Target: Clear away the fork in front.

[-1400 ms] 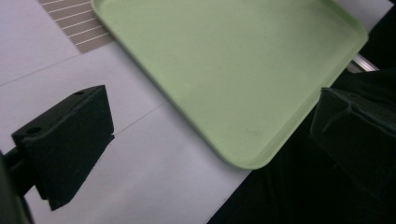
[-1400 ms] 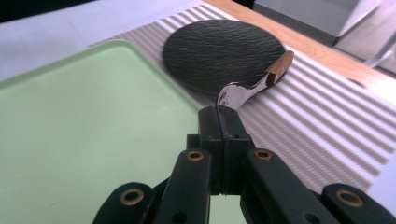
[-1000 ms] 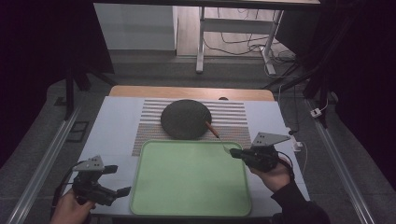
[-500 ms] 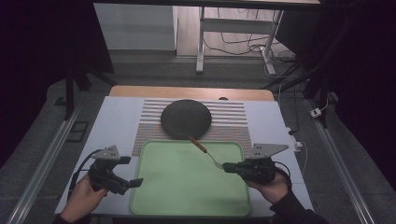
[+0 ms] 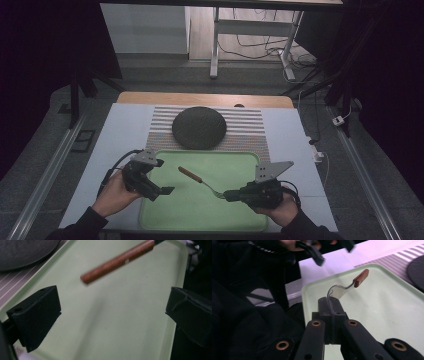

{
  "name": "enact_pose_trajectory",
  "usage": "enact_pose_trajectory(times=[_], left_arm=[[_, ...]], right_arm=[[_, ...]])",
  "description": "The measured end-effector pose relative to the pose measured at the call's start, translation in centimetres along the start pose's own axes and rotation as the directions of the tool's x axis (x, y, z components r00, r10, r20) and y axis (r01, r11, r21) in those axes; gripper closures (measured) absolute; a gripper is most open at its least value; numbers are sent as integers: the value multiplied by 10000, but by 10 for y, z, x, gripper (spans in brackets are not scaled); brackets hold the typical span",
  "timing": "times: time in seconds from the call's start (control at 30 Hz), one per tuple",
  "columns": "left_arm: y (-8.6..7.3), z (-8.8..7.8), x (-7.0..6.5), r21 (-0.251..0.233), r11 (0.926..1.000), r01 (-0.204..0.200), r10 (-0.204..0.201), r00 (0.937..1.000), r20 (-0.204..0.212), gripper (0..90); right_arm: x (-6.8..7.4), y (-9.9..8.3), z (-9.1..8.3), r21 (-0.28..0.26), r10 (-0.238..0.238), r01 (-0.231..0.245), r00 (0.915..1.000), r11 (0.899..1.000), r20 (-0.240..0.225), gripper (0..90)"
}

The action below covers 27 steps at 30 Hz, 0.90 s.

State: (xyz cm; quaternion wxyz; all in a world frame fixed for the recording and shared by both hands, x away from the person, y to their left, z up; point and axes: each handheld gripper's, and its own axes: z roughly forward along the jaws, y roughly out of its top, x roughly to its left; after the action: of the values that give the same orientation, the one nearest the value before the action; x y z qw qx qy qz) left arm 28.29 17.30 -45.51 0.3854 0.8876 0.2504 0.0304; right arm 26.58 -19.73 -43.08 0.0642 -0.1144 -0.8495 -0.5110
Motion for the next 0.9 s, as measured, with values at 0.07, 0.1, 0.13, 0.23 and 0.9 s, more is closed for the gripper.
enact_pose_trajectory(times=[0.07, 0.1, 0.13, 0.23, 0.9], left_arm=[[8, 8, -1, 116, 9988, -474, 469, 9983, 346, 0], [10, 11, -1, 206, 9975, -680, 671, 9968, 434, 0], [14, 15, -3, 310, 9947, -978, 961, 9940, 529, 0], [24, 25, -6, 549, 9846, -1658, 1610, 9835, 830, 15], [37, 43, -29, 915, 8796, -4667, 4184, 8509, 3176, 689]], right_arm=[[2, 1, 3, 100, -116, 118, 9997, 9999, -202, 900], [2, 2, 3, 137, -147, 151, 9995, 9998, -291, 900], [3, 2, 5, 156, -193, 200, 9989, 9997, -417, 900], [5, 3, 7, 226, -301, 318, 9969, 9992, -721, 900], [8, 8, 13, 765, -1076, 1246, 9746, 9893, -1967, 900]])
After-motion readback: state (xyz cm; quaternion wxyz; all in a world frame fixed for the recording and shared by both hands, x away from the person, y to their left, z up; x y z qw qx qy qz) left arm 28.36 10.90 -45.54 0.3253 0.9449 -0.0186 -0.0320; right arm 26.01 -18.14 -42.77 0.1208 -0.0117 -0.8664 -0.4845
